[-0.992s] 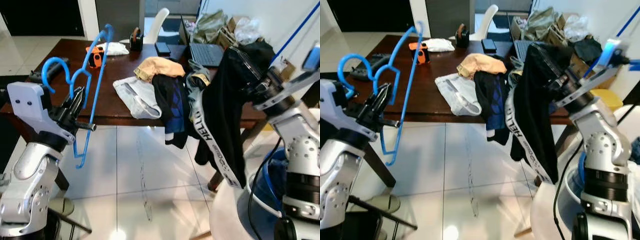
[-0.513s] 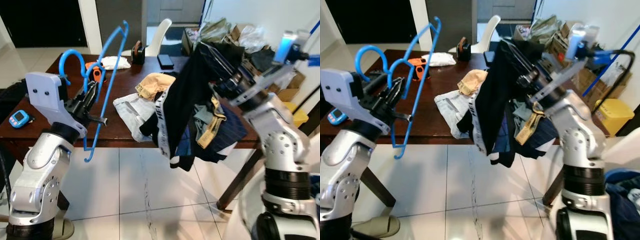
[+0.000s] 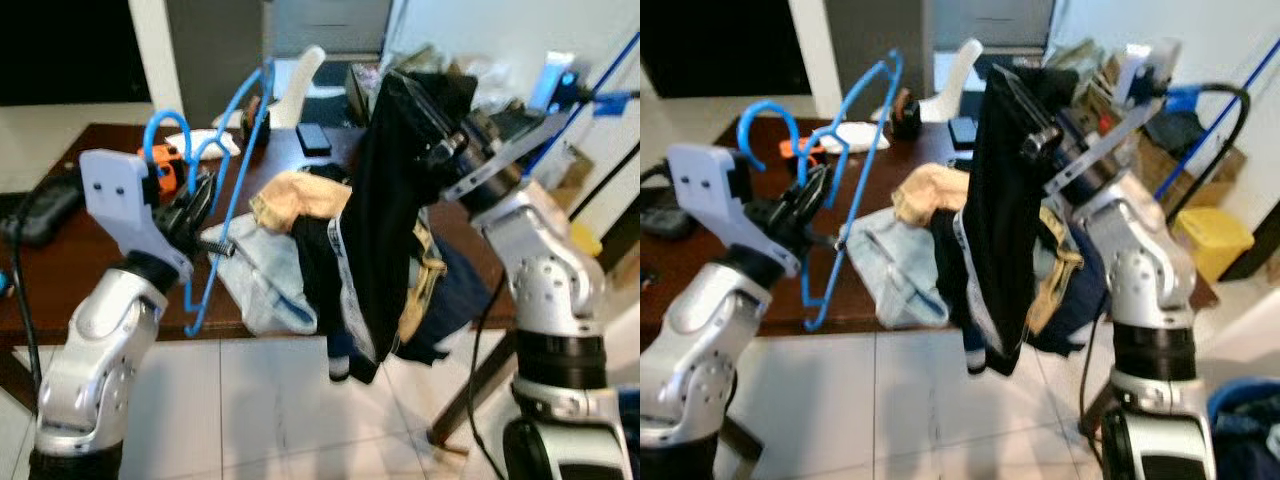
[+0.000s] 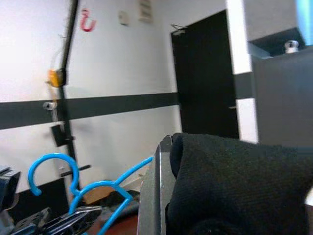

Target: Hang hanger

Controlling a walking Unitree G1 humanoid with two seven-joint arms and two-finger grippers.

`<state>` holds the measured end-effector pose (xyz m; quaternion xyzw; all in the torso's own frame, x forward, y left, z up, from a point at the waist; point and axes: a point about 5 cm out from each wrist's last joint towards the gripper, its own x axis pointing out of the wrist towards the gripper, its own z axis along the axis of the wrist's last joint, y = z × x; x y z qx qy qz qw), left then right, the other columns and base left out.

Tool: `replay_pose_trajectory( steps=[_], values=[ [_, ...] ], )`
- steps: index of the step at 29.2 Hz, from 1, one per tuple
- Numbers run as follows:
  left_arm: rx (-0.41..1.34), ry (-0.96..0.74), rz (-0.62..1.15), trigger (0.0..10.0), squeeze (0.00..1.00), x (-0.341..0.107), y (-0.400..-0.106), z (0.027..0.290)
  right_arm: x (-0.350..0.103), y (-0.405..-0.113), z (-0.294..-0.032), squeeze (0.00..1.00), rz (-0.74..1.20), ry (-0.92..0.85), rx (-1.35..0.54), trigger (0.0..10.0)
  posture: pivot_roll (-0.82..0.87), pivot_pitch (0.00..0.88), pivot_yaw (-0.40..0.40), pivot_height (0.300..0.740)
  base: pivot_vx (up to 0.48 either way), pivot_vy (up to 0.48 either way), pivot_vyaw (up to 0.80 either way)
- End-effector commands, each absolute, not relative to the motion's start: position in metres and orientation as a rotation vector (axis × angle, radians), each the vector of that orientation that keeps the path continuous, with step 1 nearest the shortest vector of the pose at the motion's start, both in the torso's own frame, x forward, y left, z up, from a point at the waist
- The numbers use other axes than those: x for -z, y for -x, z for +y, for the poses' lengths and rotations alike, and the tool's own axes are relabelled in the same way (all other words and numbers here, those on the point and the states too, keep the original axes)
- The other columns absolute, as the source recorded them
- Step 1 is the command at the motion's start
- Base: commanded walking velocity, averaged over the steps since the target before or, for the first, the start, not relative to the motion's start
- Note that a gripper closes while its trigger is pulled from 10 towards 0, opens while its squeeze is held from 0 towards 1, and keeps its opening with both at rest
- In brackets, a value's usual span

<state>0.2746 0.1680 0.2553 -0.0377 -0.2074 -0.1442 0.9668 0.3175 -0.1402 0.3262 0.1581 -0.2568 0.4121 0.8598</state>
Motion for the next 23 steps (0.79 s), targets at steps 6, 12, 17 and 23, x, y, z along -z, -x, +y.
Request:
replay_pose_trajectory(
  steps=[6, 12, 17, 23],
  values=[
    [0.276, 0.067, -0.421, 10.0, 0.0, -0.256, -0.275, 0.164, -0.326, -0.308, -0.118, 0.0, -0.544, -0.277, -0.947, 10.0, 0.08, 0.043, -0.042, 0.74, 0.398, 0.0, 0.0],
    [0.257, 0.06, -0.415, 10.0, 0.0, -0.255, -0.275, 0.165, -0.333, -0.309, -0.118, 0.0, -0.577, -0.335, -0.932, 10.0, 0.08, 0.042, -0.041, 0.74, 0.399, 0.0, 0.0],
    [0.241, 0.058, -0.402, 10.0, 0.0, -0.252, -0.276, 0.166, -0.328, -0.319, -0.121, 0.0, -0.538, -0.329, -0.863, 10.0, 0.08, 0.043, -0.043, 0.74, 0.397, 0.0, 0.0],
    [0.172, 0.059, -0.347, 10.0, 0.0, -0.24, -0.28, 0.17, -0.267, -0.356, -0.128, 0.0, -0.175, -0.082, -0.557, 10.0, 0.08, 0.046, -0.043, 0.74, 0.242, 0.0, 0.0]
  ],
)
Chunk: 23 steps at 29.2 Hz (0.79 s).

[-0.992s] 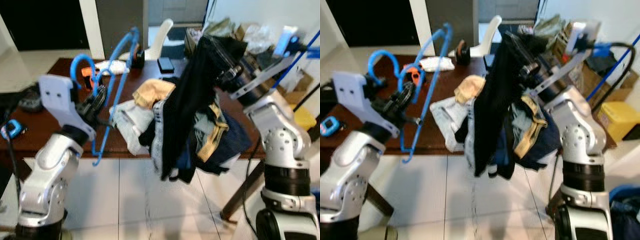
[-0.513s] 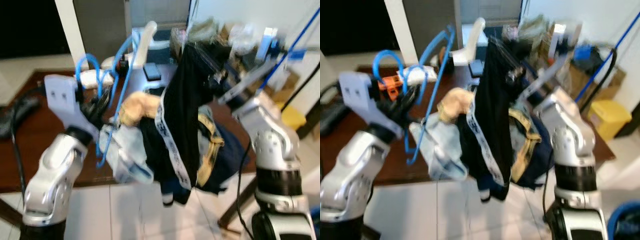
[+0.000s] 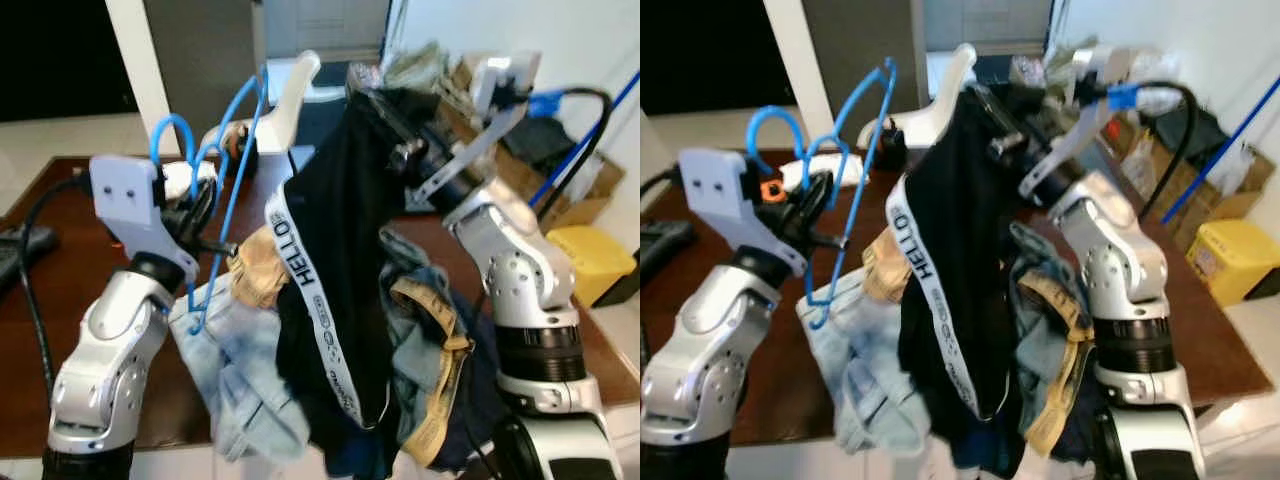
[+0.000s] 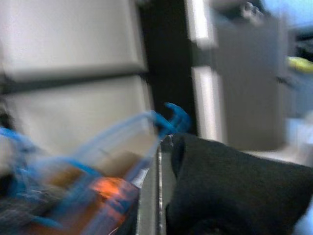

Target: Hang hanger

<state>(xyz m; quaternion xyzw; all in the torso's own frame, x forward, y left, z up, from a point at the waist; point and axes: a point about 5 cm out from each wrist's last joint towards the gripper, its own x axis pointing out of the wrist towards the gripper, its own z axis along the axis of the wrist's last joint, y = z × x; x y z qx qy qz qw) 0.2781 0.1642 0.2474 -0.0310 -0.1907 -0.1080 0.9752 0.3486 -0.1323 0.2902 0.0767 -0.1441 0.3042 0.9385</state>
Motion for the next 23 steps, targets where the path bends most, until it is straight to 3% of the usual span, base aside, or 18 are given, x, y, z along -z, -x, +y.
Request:
replay_pose_trajectory(
  steps=[1, 2, 11, 14, 15, 16, 23],
  values=[
    [0.172, 0.059, -0.347, 10.0, 0.0, -0.24, -0.28, 0.17, -0.267, -0.356, -0.128, 0.0, -0.175, -0.082, -0.557, 10.0, 0.08, 0.046, -0.043, 0.74, 0.0, 0.0, 0.0],
    [0.142, 0.043, -0.335, 10.0, 0.0, -0.238, -0.281, 0.172, -0.247, -0.359, -0.132, 0.0, -0.069, 0.002, -0.498, 10.0, 0.08, 0.046, -0.044, 0.74, 0.0, 0.0, 0.0],
    [0.098, 0.012, -0.328, 10.0, 0.0, -0.237, -0.282, 0.177, -0.205, -0.355, -0.136, 0.0, 0.169, 0.214, -0.515, 10.0, 0.07, 0.047, -0.045, 0.74, 0.0, 0.0, 0.0],
    [0.098, 0.012, -0.328, 10.0, 0.0, -0.237, -0.282, 0.177, -0.205, -0.355, -0.136, 0.0, 0.169, 0.214, -0.515, 10.0, 0.07, 0.047, -0.045, 0.74, 0.0, 0.0, 0.0],
    [0.095, 0.011, -0.329, 10.0, 0.0, -0.237, -0.282, 0.177, -0.198, -0.353, -0.138, 0.33, 0.209, 0.251, -0.525, 10.0, 0.07, 0.046, -0.045, 0.74, 0.0, 0.0, 0.0],
    [0.098, 0.012, -0.331, 10.0, 0.0, -0.238, -0.282, 0.176, -0.197, -0.353, -0.142, 1.0, 0.214, 0.25, -0.519, 10.0, 0.07, 0.046, -0.044, 0.74, 0.0, 0.0, 0.0],
    [0.104, 0.003, -0.334, 10.0, 0.0, -0.239, -0.283, 0.174, -0.208, -0.356, -0.165, 1.0, 0.183, 0.233, -0.49, 10.0, 0.08, 0.041, -0.045, 0.74, 0.0, 0.0, 0.0]
  ],
)
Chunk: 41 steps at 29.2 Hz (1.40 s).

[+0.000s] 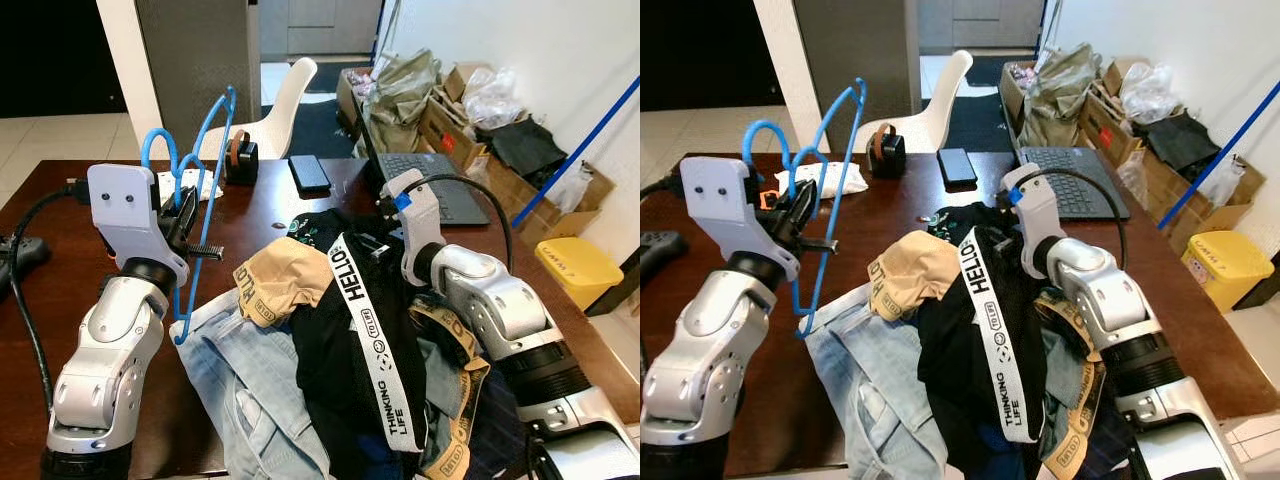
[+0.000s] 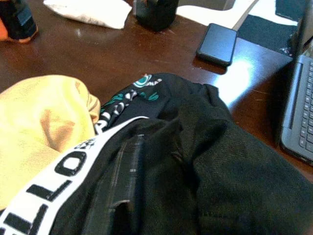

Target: Hang hanger

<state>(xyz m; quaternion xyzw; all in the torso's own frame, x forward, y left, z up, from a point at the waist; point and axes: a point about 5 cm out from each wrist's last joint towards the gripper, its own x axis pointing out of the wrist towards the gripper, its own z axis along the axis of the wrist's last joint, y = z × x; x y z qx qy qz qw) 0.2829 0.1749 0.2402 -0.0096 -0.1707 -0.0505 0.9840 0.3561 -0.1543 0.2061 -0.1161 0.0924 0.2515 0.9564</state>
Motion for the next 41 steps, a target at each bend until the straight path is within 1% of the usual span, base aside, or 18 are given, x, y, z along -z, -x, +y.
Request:
replay_pose_trajectory(
  steps=[1, 2, 4, 5, 6, 7, 8, 11, 13, 14, 15, 16, 18, 19, 24, 27, 32, 41],
  values=[
    [0.105, 0.003, -0.333, 10.0, 0.0, -0.239, -0.283, 0.174, -0.211, -0.356, -0.169, 1.0, 0.181, 0.226, -0.497, 10.0, 0.08, 0.041, -0.045, 0.74, 0.0, 0.0, 0.0],
    [0.105, 0.003, -0.333, 10.0, 0.0, -0.239, -0.283, 0.174, -0.211, -0.356, -0.169, 1.0, 0.181, 0.226, -0.497, 10.0, 0.08, 0.041, -0.045, 0.74, 0.0, 0.0, 0.0],
    [0.106, 0.0, -0.314, 10.0, 0.0, -0.236, -0.284, 0.174, -0.218, -0.345, -0.176, 1.0, 0.187, 0.192, -0.625, 10.0, 0.08, 0.036, -0.048, 0.74, 0.0, 0.0, 0.0],
    [0.106, 0.0, -0.314, 10.0, 0.0, -0.236, -0.284, 0.174, -0.218, -0.345, -0.176, 1.0, 0.187, 0.192, -0.625, 10.0, 0.08, 0.036, -0.048, 0.74, 0.0, 0.0, 0.0],
    [0.11, 0.0, -0.305, 10.0, 0.0, -0.234, -0.284, 0.173, -0.219, -0.335, -0.178, 1.0, 0.192, 0.212, -0.72, 10.0, 0.08, 0.036, -0.048, 0.74, 0.0, 0.0, 0.0],
    [0.11, 0.0, -0.305, 10.0, 0.0, -0.234, -0.284, 0.173, -0.219, -0.335, -0.178, 1.0, 0.192, 0.212, -0.72, 10.0, 0.08, 0.036, -0.048, 0.74, 0.0, 0.0, 0.0],
    [0.123, 0.0, -0.296, 10.0, 0.0, -0.233, -0.285, 0.171, -0.22, -0.316, -0.186, 1.0, 0.215, 0.251, -0.866, 10.0, 0.07, 0.034, -0.048, 0.74, 0.0, 0.0, 0.0],
    [0.123, 0.0, -0.296, 10.0, 0.0, -0.233, -0.285, 0.171, -0.22, -0.316, -0.186, 1.0, 0.215, 0.251, -0.866, 10.0, 0.07, 0.034, -0.048, 0.74, 0.0, 0.0, 0.0],
    [0.149, 0.01, -0.294, 10.0, 0.0, -0.233, -0.285, 0.167, -0.223, -0.3, -0.196, 1.0, 0.214, 0.254, -0.959, 10.0, 0.07, 0.033, -0.043, 0.74, 0.0, 0.0, 0.0],
    [0.149, 0.01, -0.294, 10.0, 0.0, -0.233, -0.285, 0.167, -0.223, -0.3, -0.196, 1.0, 0.214, 0.254, -0.959, 10.0, 0.07, 0.033, -0.043, 0.74, 0.0, 0.0, 0.0],
    [0.169, 0.022, -0.285, 10.0, 0.0, -0.234, -0.286, 0.165, -0.232, -0.288, -0.201, 1.0, 0.16, 0.216, -1.029, 10.0, 0.07, 0.033, -0.043, 0.74, 0.0, 0.0, 0.0],
    [0.17, 0.038, -0.278, 10.0, 0.0, -0.234, -0.287, 0.166, -0.239, -0.284, -0.201, 0.49, 0.111, 0.162, -1.057, 10.0, 0.06, 0.035, -0.038, 0.74, 0.0, 0.0, 0.0],
    [0.168, 0.049, -0.274, 10.0, 0.0, -0.234, -0.287, 0.167, -0.244, -0.283, -0.201, 0.49, 0.08, 0.127, -1.073, 10.0, 0.06, 0.035, -0.038, 0.74, 0.0, 0.0, 0.0],
    [0.166, 0.048, -0.276, 10.0, 0.0, -0.235, -0.288, 0.169, -0.249, -0.281, -0.198, 0.0, 0.04, 0.084, -1.1, 10.0, 0.06, 0.034, -0.037, 0.74, 0.0, 0.0, 0.0],
    [0.183, -0.001, -0.267, 10.0, 0.0, -0.237, -0.289, 0.17, -0.261, -0.276, -0.191, 0.0, -0.089, -0.024, -1.175, 10.0, 0.07, 0.035, -0.039, 0.74, 0.0, 0.0, 0.0],
    [0.201, -0.025, -0.26, 10.0, 0.0, -0.237, -0.289, 0.168, -0.262, -0.274, -0.184, 0.0, -0.132, -0.067, -1.217, 10.0, 0.07, 0.035, -0.038, 0.74, -0.345, 0.0, 0.0],
    [0.238, -0.052, -0.243, 10.0, 0.0, -0.237, -0.286, 0.166, -0.251, -0.269, -0.166, 0.0, -0.1, -0.077, -1.292, 10.0, 0.08, 0.036, -0.037, 0.74, -0.382, 0.0, 0.0],
    [0.252, -0.063, -0.236, 10.0, 0.0, -0.238, -0.284, 0.167, -0.246, -0.269, -0.156, 0.0, -0.107, -0.08, -1.298, 10.0, 0.08, 0.039, -0.033, 0.74, -0.38, 0.0, 0.0]
  ],
)
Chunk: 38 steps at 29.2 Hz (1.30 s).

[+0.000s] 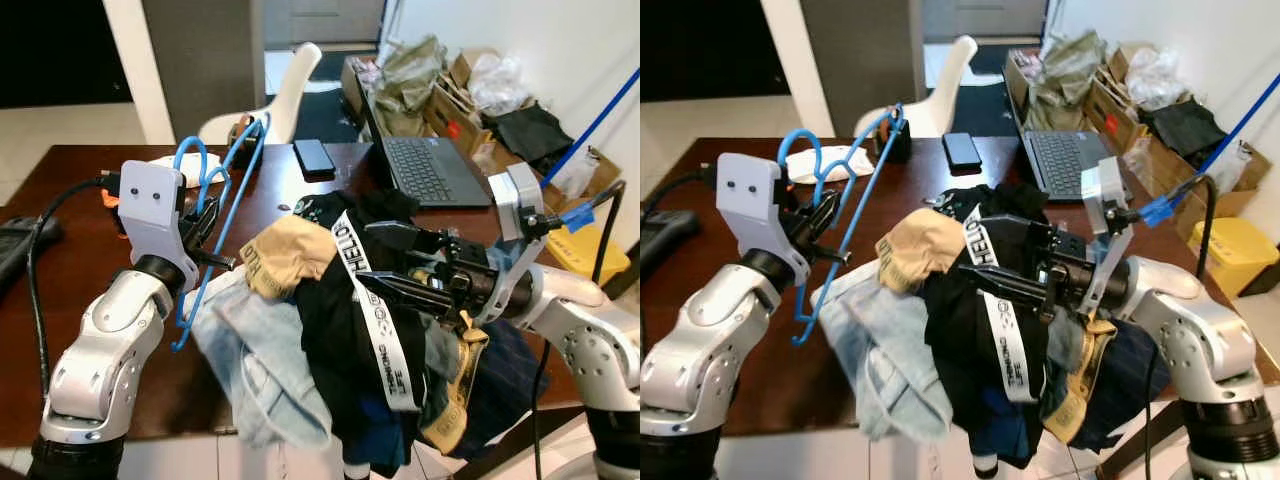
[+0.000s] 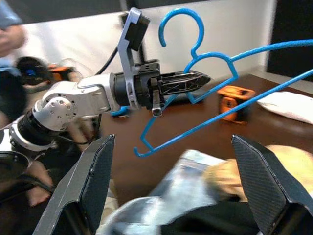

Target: Hang hanger

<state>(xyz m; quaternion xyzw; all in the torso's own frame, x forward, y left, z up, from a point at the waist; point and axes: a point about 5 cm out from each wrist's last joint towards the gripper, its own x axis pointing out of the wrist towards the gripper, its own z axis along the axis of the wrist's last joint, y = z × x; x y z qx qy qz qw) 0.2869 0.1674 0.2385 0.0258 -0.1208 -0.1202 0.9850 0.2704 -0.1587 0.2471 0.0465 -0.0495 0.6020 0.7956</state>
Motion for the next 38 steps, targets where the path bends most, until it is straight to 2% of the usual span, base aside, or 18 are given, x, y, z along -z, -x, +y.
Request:
replay_pose_trajectory(
  steps=[1, 11, 18, 28, 31, 38],
  values=[
    [0.252, -0.063, -0.236, 10.0, 0.0, -0.238, -0.284, 0.167, -0.246, -0.269, -0.156, 0.0, -0.107, -0.08, -1.298, 10.0, 0.08, 0.039, -0.033, 0.74, -0.379, 0.0, 0.0],
    [0.302, -0.053, -0.243, 10.0, 0.0, -0.243, -0.284, 0.154, -0.238, -0.274, -0.142, 0.0, -0.09, -0.09, -1.253, 10.0, 0.08, 0.039, -0.03, 0.74, -0.379, 0.0, 0.0],
    [0.324, -0.046, -0.249, 10.0, 0.0, -0.245, -0.282, 0.151, -0.237, -0.27, -0.14, 0.0, -0.098, -0.103, -1.275, 10.0, 0.08, 0.042, -0.031, 0.74, -0.375, 0.0, 0.0],
    [0.345, -0.042, -0.224, 10.0, 0.0, -0.237, -0.28, 0.146, -0.226, -0.276, -0.145, 0.0, -0.051, -0.081, -1.201, 10.0, 0.08, 0.045, -0.031, 0.74, -0.375, 0.0, 0.0],
    [0.348, -0.04, -0.202, 10.0, 0.0, -0.23, -0.28, 0.145, -0.216, -0.279, -0.15, 0.0, -0.011, -0.066, -1.161, 10.0, 0.08, 0.045, -0.032, 0.74, -0.368, 0.0, 0.0],
    [0.301, -0.048, -0.052, 10.0, 0.0, -0.183, -0.278, 0.159, -0.164, -0.298, -0.191, 0.0, 0.192, -0.033, -0.864, 10.0, 0.07, 0.049, -0.036, 0.74, -0.248, 0.0, 0.0]
  ],
)
